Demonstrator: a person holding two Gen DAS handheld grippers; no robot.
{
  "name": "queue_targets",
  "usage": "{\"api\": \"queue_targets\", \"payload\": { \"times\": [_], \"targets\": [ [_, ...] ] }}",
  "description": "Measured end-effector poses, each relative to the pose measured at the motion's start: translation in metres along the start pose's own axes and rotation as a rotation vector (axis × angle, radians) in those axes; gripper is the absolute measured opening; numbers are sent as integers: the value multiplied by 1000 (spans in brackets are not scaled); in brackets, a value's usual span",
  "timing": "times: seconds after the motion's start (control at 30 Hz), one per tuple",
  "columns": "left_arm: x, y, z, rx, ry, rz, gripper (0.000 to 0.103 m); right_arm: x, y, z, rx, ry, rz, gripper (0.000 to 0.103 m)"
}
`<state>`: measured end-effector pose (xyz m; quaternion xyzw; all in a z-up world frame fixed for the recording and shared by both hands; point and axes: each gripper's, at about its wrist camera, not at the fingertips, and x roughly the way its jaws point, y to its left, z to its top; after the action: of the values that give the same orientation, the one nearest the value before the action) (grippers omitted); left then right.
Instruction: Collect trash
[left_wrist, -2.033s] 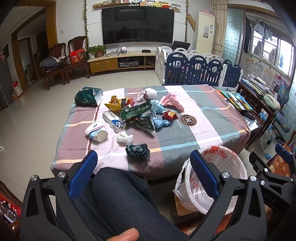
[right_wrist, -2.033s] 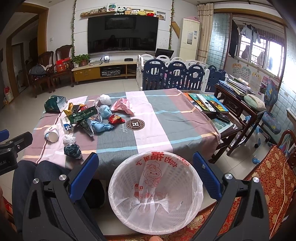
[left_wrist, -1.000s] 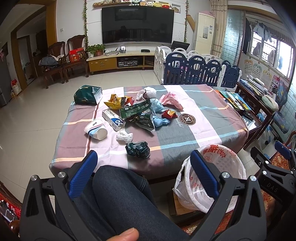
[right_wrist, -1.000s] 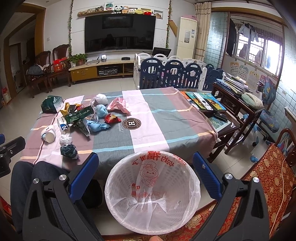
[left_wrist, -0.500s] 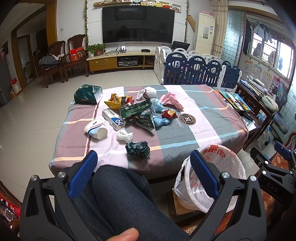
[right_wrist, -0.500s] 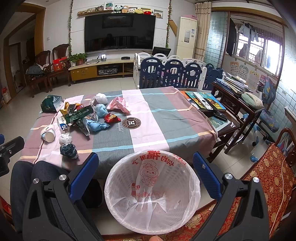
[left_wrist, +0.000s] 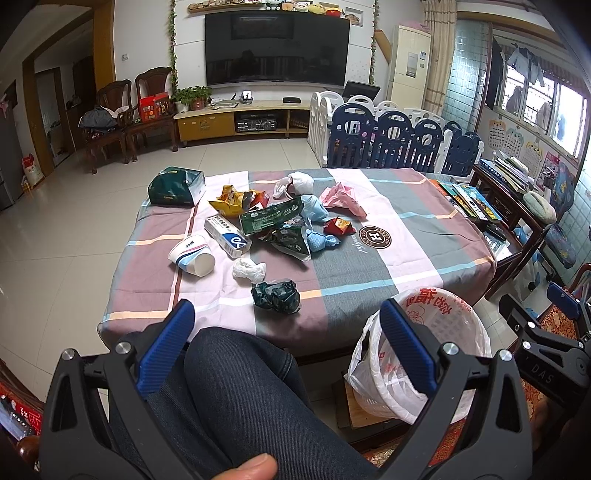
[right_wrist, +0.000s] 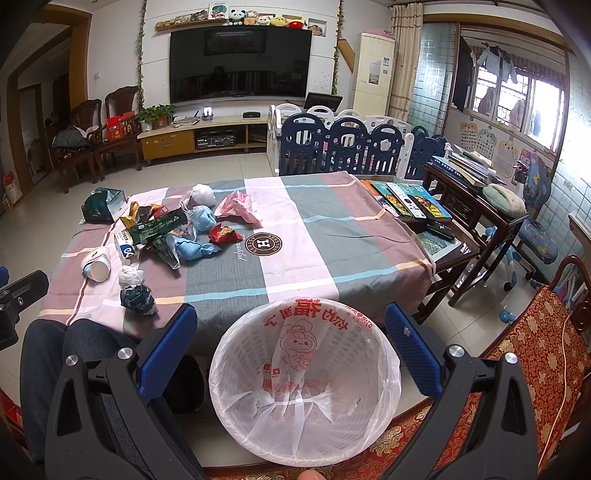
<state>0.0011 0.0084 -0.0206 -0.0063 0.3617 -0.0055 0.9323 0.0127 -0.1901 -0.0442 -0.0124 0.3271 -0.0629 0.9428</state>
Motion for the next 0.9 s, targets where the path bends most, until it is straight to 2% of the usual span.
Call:
{"api": "queue_targets", "payload": {
  "times": [0.9],
  "targets": [
    [6, 6, -6, -6, 14, -3, 100, 7, 8, -5, -25, 26, 6, 100]
  ]
}}
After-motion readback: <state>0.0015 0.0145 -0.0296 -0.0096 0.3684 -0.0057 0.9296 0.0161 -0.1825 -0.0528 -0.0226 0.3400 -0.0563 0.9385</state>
